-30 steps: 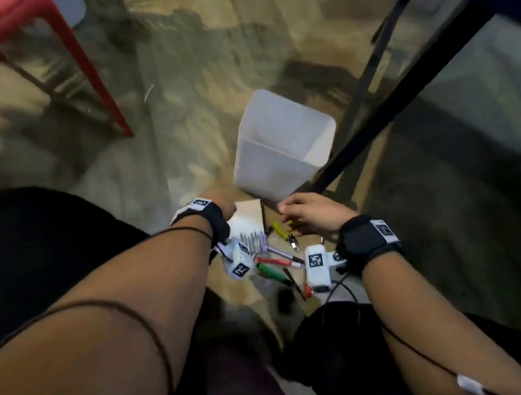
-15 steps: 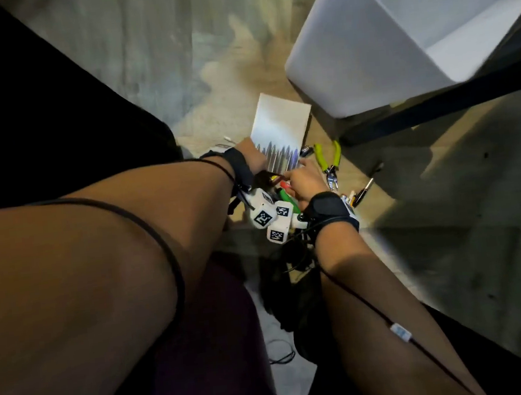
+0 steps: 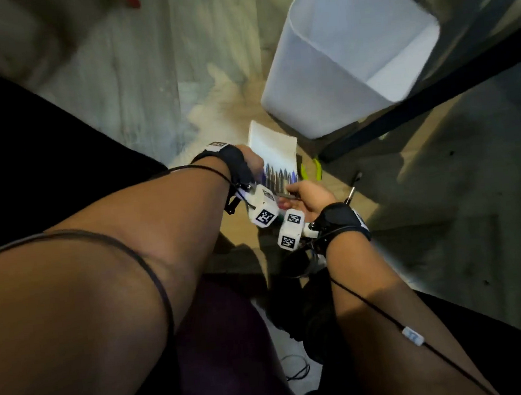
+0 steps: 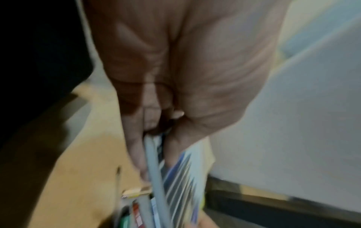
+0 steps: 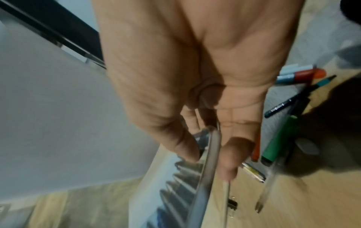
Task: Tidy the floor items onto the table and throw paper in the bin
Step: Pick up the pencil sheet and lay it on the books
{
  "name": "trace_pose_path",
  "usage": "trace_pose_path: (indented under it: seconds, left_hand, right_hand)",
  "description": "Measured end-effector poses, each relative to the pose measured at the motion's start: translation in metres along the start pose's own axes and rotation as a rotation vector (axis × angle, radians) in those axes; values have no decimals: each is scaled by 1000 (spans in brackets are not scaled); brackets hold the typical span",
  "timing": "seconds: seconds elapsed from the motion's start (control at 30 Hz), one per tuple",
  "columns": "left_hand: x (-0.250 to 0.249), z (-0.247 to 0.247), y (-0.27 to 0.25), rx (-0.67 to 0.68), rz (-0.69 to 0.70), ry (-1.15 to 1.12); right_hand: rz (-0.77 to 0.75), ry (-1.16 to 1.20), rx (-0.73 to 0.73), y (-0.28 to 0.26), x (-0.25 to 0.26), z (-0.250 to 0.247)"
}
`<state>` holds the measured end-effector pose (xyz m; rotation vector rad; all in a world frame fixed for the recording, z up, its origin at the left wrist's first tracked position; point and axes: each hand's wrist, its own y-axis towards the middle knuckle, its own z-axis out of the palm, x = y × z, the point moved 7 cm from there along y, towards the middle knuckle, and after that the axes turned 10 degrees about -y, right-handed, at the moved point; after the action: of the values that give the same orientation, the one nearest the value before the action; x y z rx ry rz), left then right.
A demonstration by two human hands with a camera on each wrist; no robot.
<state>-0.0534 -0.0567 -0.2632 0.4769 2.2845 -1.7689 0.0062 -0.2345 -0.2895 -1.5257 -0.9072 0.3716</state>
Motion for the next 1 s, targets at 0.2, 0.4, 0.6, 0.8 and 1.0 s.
trace_pose_path:
  seconds: [0.2, 0.4, 0.6, 0.8, 1.0]
  left_hand:
    - [-73, -76, -125, 63, 184, 216]
    - [-115, -146, -286, 69, 343, 328]
    - [-97, -200, -421, 144, 478, 189]
    - [-81, -227, -531, 139, 679, 156]
    - [-88, -250, -620, 188, 886, 131]
  right_hand:
    - [-139, 24, 165, -134, 52, -14]
    - [-466, -61, 251, -285, 105, 3]
    - [-763, -96, 406, -422, 126, 14]
    - [-1042, -205, 308, -552, 138, 15]
    - [-1323, -254, 127, -657, 146, 11]
